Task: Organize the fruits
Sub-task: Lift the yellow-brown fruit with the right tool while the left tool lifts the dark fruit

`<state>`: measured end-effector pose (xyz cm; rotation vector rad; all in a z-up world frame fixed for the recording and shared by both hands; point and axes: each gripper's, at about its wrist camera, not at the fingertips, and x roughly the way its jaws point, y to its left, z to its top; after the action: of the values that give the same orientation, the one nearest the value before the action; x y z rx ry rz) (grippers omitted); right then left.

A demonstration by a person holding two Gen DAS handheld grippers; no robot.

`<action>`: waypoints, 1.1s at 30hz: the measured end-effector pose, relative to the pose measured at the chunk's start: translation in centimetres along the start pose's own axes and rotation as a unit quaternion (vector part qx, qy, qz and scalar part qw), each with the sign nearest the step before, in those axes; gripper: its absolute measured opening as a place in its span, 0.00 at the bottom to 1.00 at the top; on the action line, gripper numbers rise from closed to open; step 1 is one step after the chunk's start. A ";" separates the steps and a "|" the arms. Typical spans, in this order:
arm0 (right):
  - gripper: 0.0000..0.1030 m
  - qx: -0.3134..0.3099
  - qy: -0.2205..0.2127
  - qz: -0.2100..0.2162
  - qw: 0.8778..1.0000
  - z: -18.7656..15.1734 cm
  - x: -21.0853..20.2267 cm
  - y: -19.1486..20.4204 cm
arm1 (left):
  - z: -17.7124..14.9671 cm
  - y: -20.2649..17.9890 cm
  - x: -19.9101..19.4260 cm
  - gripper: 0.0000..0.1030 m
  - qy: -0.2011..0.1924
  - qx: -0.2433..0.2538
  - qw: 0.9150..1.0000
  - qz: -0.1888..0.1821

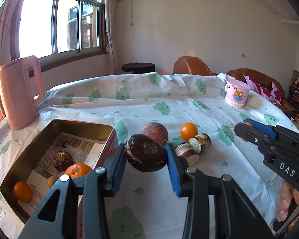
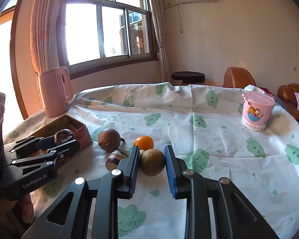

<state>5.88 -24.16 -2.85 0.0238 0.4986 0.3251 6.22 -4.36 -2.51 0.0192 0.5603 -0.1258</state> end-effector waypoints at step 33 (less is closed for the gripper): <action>0.27 -0.033 -0.003 -0.012 0.999 0.0 -0.1 1.8 | -0.4 0.8 -2.6 0.40 -0.053 -0.007 0.998 0.018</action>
<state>5.22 -22.48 -2.60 -0.0462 0.4807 0.3172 3.98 -3.27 -1.47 0.0091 0.4548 -0.0863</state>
